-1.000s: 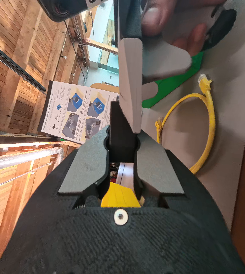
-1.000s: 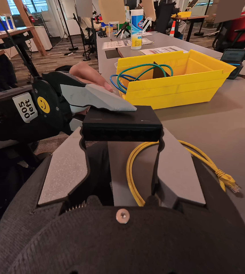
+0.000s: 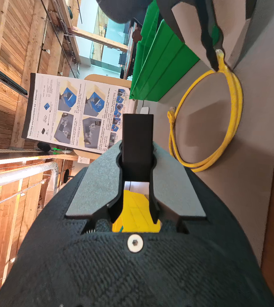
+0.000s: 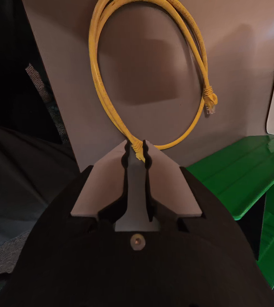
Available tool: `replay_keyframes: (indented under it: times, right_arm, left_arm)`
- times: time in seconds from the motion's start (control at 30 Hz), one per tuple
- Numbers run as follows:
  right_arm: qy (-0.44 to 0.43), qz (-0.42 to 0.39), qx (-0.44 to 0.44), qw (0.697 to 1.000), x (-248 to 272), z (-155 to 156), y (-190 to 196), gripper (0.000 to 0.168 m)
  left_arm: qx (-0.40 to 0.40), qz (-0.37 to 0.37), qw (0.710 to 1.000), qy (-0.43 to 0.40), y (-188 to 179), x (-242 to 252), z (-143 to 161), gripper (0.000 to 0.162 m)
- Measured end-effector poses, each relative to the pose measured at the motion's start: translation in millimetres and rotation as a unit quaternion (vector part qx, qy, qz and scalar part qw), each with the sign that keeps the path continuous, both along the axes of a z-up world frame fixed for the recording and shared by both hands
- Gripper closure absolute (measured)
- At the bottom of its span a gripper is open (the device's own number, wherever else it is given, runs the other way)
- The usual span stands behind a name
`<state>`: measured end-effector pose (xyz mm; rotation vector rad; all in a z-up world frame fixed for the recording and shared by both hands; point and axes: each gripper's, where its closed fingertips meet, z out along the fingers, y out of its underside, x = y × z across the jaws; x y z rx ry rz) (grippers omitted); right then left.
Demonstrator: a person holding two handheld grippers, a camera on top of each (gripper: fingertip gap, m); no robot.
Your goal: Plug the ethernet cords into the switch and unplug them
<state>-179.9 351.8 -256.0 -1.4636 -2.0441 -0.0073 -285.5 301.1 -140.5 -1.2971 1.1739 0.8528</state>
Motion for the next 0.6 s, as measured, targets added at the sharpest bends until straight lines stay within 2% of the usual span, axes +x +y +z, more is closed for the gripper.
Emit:
replay_keyframes:
  times: [0.13, 0.23, 0.37, 0.5, 0.6]
  right_arm:
    - [0.004, -0.007, -0.008, 1.0, -2.0, 0.6, -0.3, 0.157]
    - [0.039, -0.017, -0.08, 0.996, -7.0, 8.3, -10.9, 0.158]
    - [0.116, -0.029, -0.187, 0.975, -13.6, 33.1, -22.6, 0.158]
    - [0.228, -0.06, -0.316, 0.919, -23.2, 69.6, -22.2, 0.159]
    - [0.33, -0.069, -0.365, 0.868, -24.1, 106.3, -8.8, 0.161]
  left_arm:
    - [0.009, 0.005, 1.0, 0.003, -1.2, -2.3, 4.2, 0.135]
    - [0.021, 0.023, 0.999, 0.006, -0.2, -9.3, 9.5, 0.135]
    - [0.036, 0.048, 0.998, -0.017, -0.4, -24.6, 21.1, 0.135]
    - [0.054, 0.063, 0.994, -0.068, -5.0, -39.5, 40.7, 0.135]
    - [0.049, 0.054, 0.992, -0.1, -10.1, -40.5, 48.9, 0.135]
